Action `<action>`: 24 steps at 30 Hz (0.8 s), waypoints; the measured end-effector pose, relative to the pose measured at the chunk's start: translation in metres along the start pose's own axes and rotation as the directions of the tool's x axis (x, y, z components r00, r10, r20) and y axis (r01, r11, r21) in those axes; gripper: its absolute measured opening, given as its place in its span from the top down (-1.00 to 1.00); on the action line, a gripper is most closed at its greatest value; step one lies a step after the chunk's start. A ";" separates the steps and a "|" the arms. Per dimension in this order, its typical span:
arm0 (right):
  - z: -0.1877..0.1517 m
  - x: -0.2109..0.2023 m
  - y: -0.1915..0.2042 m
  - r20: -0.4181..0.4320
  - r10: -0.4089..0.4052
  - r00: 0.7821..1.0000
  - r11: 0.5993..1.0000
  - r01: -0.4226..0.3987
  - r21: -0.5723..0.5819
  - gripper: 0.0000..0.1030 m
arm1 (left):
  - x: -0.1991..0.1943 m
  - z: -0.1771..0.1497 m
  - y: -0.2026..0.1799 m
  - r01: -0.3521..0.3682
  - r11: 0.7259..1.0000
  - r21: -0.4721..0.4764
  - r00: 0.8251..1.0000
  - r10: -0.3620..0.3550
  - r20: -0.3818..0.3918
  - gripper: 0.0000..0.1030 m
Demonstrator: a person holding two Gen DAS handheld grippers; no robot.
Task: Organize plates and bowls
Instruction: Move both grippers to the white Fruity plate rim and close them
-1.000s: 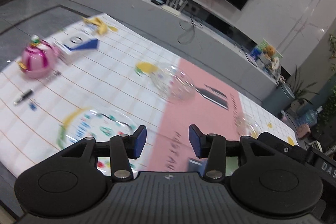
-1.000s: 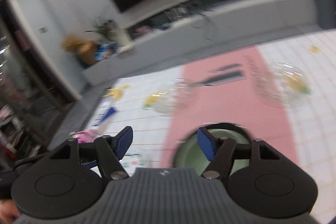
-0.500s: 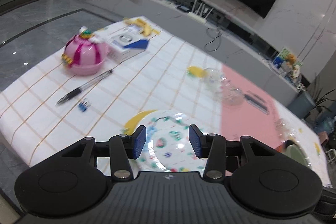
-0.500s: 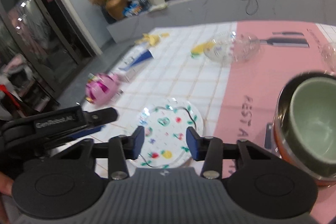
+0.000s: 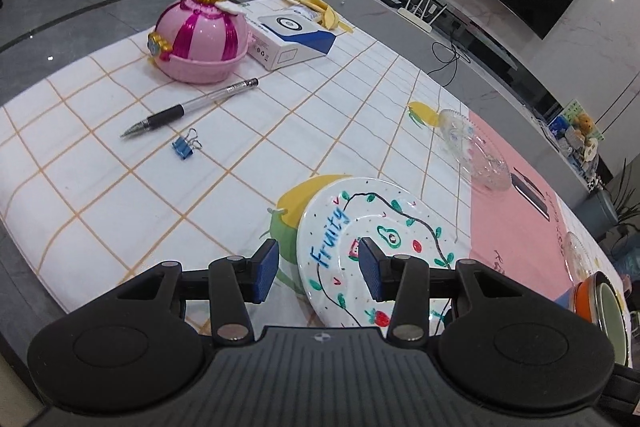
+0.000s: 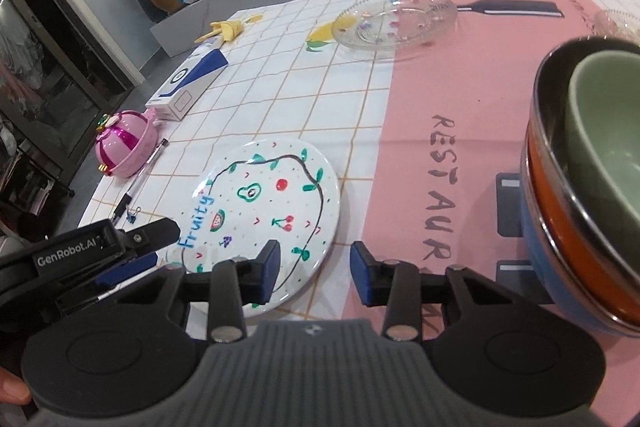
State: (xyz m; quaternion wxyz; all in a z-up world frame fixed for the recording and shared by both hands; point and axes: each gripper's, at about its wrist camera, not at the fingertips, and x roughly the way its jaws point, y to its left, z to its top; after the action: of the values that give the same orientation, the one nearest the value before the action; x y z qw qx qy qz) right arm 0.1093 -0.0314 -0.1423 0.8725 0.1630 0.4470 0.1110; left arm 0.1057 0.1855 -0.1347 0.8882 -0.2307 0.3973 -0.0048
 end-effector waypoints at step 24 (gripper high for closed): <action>0.005 0.011 -0.024 0.012 0.094 0.995 0.984 -0.095 0.154 0.83 | 0.010 -0.002 0.005 -0.004 0.999 -0.043 1.000 0.005 0.021 0.78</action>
State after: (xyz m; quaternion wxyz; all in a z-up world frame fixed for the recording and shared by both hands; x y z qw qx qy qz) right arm 0.1208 -0.0506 -0.1568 0.8522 0.2513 0.4438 0.1169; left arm 0.1097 0.1873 -0.1450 0.8872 -0.2486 0.3885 0.0082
